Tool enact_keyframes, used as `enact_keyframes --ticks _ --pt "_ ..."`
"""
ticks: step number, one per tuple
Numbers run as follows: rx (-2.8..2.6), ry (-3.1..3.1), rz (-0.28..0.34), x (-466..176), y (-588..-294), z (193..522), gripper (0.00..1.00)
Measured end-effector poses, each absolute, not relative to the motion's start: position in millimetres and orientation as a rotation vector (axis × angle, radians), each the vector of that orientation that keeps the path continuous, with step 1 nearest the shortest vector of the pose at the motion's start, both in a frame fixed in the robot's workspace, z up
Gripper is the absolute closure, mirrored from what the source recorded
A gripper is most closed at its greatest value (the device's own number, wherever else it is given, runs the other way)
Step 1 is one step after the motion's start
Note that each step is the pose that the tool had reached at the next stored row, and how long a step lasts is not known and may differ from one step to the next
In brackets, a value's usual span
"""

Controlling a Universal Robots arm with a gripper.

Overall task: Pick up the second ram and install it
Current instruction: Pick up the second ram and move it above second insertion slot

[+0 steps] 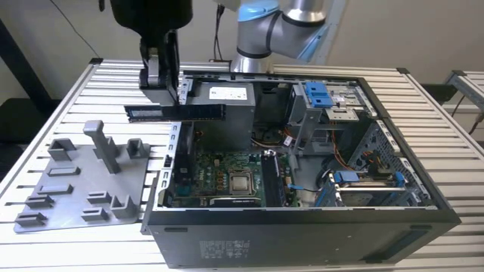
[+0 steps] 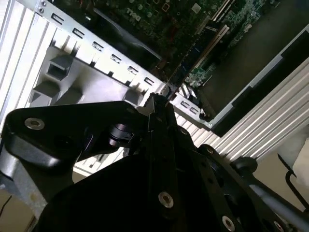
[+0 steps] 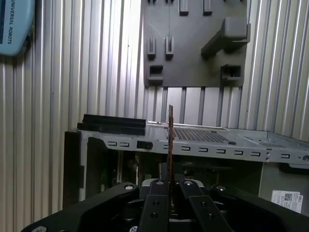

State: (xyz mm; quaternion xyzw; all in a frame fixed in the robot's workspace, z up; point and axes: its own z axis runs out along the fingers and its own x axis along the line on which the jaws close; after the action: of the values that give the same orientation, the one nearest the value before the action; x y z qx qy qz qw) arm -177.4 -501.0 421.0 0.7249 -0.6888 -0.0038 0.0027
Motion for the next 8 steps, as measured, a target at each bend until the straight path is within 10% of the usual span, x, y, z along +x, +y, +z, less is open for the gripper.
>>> enact_keyframes --ticks 8 --pt "2.274 -2.160 -0.012 -147.5 -501.0 421.0 0.86"
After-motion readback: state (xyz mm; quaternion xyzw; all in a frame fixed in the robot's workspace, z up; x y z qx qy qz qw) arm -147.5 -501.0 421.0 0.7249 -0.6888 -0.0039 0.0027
